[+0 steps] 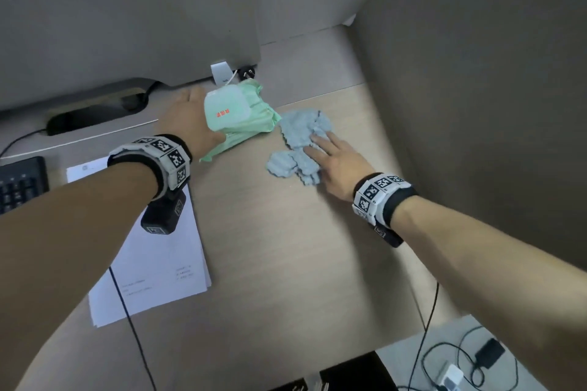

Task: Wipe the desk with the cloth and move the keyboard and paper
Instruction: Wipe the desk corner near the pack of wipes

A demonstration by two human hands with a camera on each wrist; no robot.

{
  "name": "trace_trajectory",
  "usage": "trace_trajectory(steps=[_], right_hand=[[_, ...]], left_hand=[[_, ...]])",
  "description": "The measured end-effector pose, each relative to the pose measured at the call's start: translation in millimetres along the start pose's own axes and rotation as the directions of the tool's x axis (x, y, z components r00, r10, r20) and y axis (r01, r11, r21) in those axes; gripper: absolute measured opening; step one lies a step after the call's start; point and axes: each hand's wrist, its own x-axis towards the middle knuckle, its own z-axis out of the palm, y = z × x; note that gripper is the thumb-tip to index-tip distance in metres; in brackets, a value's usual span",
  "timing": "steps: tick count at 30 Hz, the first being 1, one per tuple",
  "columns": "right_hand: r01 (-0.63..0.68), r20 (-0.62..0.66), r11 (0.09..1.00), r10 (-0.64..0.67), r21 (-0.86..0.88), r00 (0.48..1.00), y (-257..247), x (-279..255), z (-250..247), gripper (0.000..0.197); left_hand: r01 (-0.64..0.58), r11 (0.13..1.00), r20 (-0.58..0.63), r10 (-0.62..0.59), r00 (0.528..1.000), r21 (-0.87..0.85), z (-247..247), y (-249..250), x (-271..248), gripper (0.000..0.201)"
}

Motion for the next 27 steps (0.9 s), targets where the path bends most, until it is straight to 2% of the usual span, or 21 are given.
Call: trace_trajectory(steps=[1, 3, 5, 9, 13, 19, 24, 27], right_hand=[[-0.096, -0.019, 0.995, 0.096, 0.032, 0.995, 16, -4, -4, 0.074], [-0.29, -0.078, 0.95, 0.3, 0.117, 0.951, 44, -13, -16, 0.066], [-0.383, -0.083, 0.911, 0.398, 0.149, 0.914, 59, -20, -24, 0.062], [-0.378, -0.03, 0.923, 0.381, 0.068, 0.924, 54, -26, -15, 0.069], [-0.353, -0.028, 0.934, 0.355, 0.047, 0.935, 50, -33, -10, 0.076], [-0.374, -0.038, 0.927, 0.375, 0.04, 0.926, 42, -35, -16, 0.078], [-0.382, -0.037, 0.922, 0.385, 0.053, 0.922, 40, -36, -18, 0.076], [-0.393, -0.026, 0.919, 0.394, 0.041, 0.919, 40, -35, -18, 0.078]], left_hand=[[-0.022, 1.0, 0.004, 0.022, 1.0, -0.012, 2, 8, 1, 0.063], [-0.031, 0.998, 0.018, 0.032, 0.999, -0.053, 7, 25, 7, 0.066], [-0.029, 0.997, 0.025, 0.031, 0.999, -0.074, 13, 44, 13, 0.068], [-0.059, 0.993, -0.001, 0.059, 0.998, -0.101, 26, 83, 27, 0.066], [-0.07, 0.993, -0.003, 0.07, 0.998, -0.099, 34, 117, 52, 0.07], [-0.186, 0.973, -0.076, 0.177, 0.981, -0.136, 29, 159, 97, 0.071], [-0.207, 0.97, -0.08, 0.198, 0.977, -0.124, 32, 177, 125, 0.076], [-0.222, 0.965, -0.034, 0.219, 0.975, -0.141, 34, 176, 130, 0.086]])
